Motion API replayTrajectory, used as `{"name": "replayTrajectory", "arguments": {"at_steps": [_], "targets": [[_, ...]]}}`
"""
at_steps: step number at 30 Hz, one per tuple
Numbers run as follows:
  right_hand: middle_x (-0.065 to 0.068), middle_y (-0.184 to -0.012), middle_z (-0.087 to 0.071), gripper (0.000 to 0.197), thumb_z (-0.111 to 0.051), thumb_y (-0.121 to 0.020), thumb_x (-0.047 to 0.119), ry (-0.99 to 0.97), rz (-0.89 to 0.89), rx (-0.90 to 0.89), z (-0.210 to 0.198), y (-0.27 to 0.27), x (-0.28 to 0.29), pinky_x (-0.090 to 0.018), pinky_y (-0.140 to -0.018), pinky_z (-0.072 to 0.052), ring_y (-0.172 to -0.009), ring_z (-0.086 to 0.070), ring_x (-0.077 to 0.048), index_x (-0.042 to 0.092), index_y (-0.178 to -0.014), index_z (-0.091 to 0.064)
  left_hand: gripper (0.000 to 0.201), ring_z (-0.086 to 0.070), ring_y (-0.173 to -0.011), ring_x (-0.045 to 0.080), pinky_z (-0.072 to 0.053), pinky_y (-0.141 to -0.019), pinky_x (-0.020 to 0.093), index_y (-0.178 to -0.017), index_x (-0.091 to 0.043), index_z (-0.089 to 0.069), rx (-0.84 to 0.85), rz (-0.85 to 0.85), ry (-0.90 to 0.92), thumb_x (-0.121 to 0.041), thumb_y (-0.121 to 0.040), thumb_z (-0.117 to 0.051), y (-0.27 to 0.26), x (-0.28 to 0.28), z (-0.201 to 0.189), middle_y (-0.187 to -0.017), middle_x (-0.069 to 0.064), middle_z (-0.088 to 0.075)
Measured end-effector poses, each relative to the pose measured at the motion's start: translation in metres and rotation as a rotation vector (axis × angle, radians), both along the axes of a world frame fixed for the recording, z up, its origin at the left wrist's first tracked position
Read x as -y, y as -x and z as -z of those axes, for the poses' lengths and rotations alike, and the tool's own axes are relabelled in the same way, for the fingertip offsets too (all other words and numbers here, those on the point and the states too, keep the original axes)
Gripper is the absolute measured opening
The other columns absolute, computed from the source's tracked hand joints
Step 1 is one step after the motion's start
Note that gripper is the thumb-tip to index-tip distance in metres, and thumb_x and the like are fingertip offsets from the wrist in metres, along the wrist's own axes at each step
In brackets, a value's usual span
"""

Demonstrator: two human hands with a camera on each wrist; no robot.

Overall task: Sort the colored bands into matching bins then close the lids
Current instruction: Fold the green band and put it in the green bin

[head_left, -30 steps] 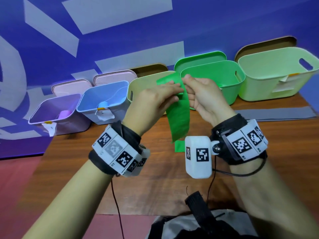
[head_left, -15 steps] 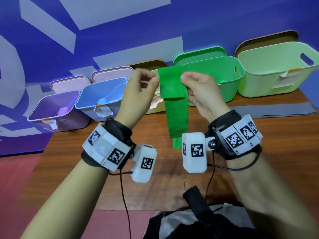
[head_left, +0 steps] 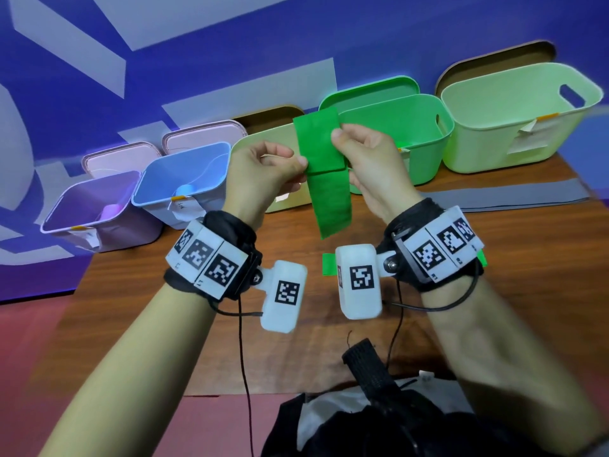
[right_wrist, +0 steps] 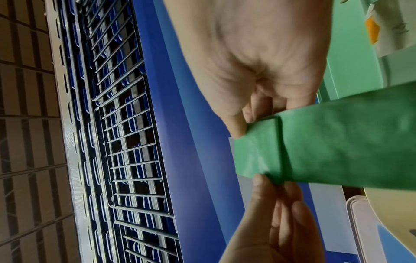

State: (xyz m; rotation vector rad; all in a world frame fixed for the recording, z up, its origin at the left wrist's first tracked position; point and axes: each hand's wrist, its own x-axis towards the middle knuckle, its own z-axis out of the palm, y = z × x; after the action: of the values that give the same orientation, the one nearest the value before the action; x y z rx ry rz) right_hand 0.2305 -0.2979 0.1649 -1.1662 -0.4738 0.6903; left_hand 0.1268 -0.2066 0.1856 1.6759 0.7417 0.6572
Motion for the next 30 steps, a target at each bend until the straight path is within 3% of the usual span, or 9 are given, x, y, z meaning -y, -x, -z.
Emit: {"name": "replayTrajectory", "arguments": {"at_steps": [2,5,11,14,18,21,24,26,30], "targets": [[0.000,-0.088,-0.069,0.018,-0.052,-0.093,0.004,-0.034,-0.031,0.017,0.003,-0.003,0.001,-0.033,-0.085,-0.054,-0.080,-0.067,-0.010,0.017,-0.088,-0.063,0.021,-0.063,-0.049,0.010,-0.056,-0.054,0.023,-0.076,-0.011,-0.053,-0.025,-0.012,-0.034,0.000,-0.080,-0.070,-0.002,0.000,0.001,-0.049,-0.002,-0.062],[0.003,-0.083,-0.070,0.021,-0.052,-0.090,-0.002,-0.041,-0.023,0.033,0.008,-0.005,-0.001,-0.026,-0.074,-0.056,-0.075,-0.068,-0.009,0.016,-0.088,-0.062,0.020,-0.060,-0.045,0.008,-0.054,-0.051,0.022,-0.079,-0.013,-0.053,-0.071,-0.011,-0.059,-0.001,-0.081,-0.069,-0.006,-0.001,0.002,-0.059,0.004,-0.060],[-0.010,-0.098,-0.068,0.017,-0.056,-0.087,-0.004,-0.080,0.061,-0.014,0.008,-0.010,-0.003,-0.036,-0.088,-0.054,-0.090,-0.067,-0.020,0.006,-0.100,-0.059,0.016,-0.049,-0.065,0.007,-0.044,-0.061,0.016,-0.076,-0.019,-0.052,-0.225,0.120,-0.116,-0.019,-0.090,-0.060,-0.012,0.003,0.006,-0.073,-0.003,-0.053],[-0.011,-0.098,-0.068,0.017,-0.058,-0.086,-0.004,-0.093,0.075,-0.008,0.007,-0.011,-0.003,-0.039,-0.088,-0.054,-0.091,-0.067,-0.021,0.007,-0.098,-0.060,0.025,-0.051,-0.059,0.004,-0.043,-0.060,0.012,-0.067,-0.016,-0.053,-0.227,0.141,-0.142,-0.015,-0.091,-0.059,-0.012,0.003,0.007,-0.064,-0.004,-0.057],[-0.003,-0.088,-0.070,0.012,-0.062,-0.086,0.004,-0.084,0.048,0.062,0.004,-0.015,0.004,-0.039,-0.079,-0.055,-0.082,-0.068,-0.014,0.013,-0.095,-0.060,0.022,-0.058,-0.056,0.011,-0.053,-0.057,0.022,-0.071,-0.015,-0.053,-0.190,0.137,-0.016,-0.014,-0.092,-0.058,-0.011,-0.003,0.005,-0.066,0.002,-0.062],[0.006,-0.075,-0.070,0.013,-0.064,-0.084,0.003,-0.078,0.011,0.104,0.005,-0.018,0.007,-0.033,-0.076,-0.055,-0.075,-0.066,-0.008,0.015,-0.085,-0.060,0.013,-0.060,-0.057,0.010,-0.051,-0.052,0.019,-0.084,-0.019,-0.065,-0.155,0.157,0.074,-0.012,-0.092,-0.057,-0.007,-0.008,0.004,-0.068,-0.003,-0.069],[0.013,-0.067,-0.068,0.021,-0.070,-0.077,0.001,-0.047,-0.020,0.255,0.008,-0.021,0.009,-0.022,-0.075,-0.052,-0.070,-0.062,0.000,0.021,-0.077,-0.062,0.018,-0.063,-0.056,0.003,-0.051,-0.052,0.015,-0.095,-0.016,-0.065,-0.066,0.158,0.253,-0.008,-0.095,-0.049,-0.005,-0.011,0.001,-0.067,-0.006,-0.071],[0.013,-0.076,-0.067,0.023,-0.073,-0.073,0.002,-0.022,-0.053,0.413,0.010,-0.022,0.011,-0.020,-0.081,-0.050,-0.076,-0.060,0.003,0.023,-0.076,-0.064,0.019,-0.063,-0.052,0.000,-0.051,-0.051,0.013,-0.095,-0.014,-0.062,-0.015,0.139,0.382,-0.006,-0.096,-0.045,-0.003,-0.012,-0.003,-0.062,-0.007,-0.070],[0.005,-0.097,-0.061,0.026,-0.073,-0.075,0.002,0.005,-0.102,0.551,0.012,-0.022,0.013,-0.031,-0.090,-0.047,-0.095,-0.057,-0.001,0.026,-0.075,-0.065,0.025,-0.067,-0.061,0.002,-0.053,-0.053,0.013,-0.098,-0.016,-0.062,-0.013,0.123,0.518,-0.002,-0.098,-0.040,0.002,-0.018,-0.012,-0.071,-0.005,-0.072]]}}
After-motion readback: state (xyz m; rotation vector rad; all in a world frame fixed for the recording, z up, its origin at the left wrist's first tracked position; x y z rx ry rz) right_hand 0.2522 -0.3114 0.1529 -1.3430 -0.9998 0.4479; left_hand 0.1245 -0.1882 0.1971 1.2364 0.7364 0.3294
